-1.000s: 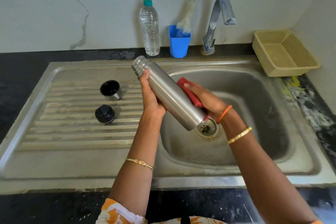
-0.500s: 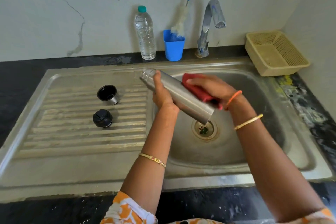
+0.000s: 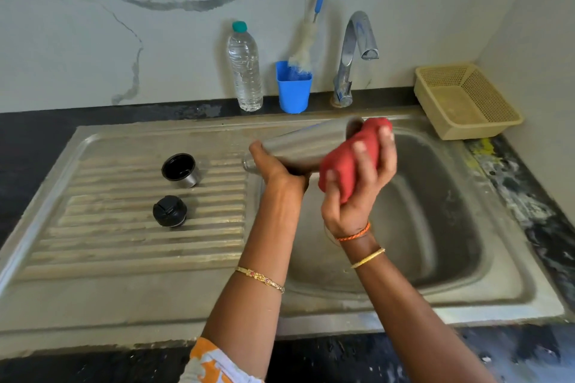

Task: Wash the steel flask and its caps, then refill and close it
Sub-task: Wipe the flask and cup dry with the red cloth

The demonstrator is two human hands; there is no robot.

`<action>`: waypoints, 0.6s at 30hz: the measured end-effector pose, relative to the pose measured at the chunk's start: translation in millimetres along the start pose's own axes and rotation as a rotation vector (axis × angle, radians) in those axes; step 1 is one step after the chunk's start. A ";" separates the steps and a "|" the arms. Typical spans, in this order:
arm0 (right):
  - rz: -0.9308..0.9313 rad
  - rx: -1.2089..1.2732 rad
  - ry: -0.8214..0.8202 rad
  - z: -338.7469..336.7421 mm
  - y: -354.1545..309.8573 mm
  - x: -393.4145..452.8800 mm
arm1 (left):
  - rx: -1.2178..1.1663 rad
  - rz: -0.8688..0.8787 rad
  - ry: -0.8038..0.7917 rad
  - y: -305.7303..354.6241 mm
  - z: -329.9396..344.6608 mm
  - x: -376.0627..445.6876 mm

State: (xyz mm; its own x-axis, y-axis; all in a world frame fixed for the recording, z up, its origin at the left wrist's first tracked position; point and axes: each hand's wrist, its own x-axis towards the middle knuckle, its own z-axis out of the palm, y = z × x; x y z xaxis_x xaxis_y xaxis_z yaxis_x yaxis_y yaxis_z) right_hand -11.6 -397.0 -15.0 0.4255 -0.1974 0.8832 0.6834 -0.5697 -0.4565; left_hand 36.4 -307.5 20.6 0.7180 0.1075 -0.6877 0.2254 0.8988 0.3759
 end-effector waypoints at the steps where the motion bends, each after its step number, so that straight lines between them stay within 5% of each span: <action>1: 0.138 0.166 0.081 1.7 -7.7 10.9 | 0.018 -0.016 -0.012 -1.4 1.6 -1.3; 4: 0.770 0.736 0.212 1.8 -20.3 52.3 | 0.072 -0.038 -0.086 1.4 5.3 -3.4; 6: 1.169 1.078 0.005 -2.5 -9.2 75.8 | 0.122 -0.018 -0.163 7.5 6.4 -2.5; 8: 1.252 1.034 -0.353 -9.3 5.9 96.8 | 0.176 0.027 -0.209 11.6 7.7 -2.1; 11: 0.947 0.672 -0.846 -8.8 4.0 121.8 | 0.199 0.058 -0.214 9.8 5.2 -0.4; 14: 0.524 0.237 -1.148 -8.2 -9.1 124.0 | 0.184 0.081 -0.133 6.8 -1.3 1.8; 16: 0.180 -0.143 -1.111 -12.6 -15.2 100.3 | 0.178 0.112 -0.050 6.8 -5.6 5.9; 18: 0.062 -0.357 -0.935 -23.7 -20.1 72.3 | 0.178 0.130 0.021 7.6 -8.1 6.2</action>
State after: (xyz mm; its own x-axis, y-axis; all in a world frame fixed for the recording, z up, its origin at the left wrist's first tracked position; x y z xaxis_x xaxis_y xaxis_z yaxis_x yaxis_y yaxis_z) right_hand -8.7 -418.8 60.5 0.8546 0.3837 0.3498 0.4911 -0.8161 -0.3047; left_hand 37.3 -296.6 14.1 0.7349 0.2287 -0.6384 0.2455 0.7878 0.5649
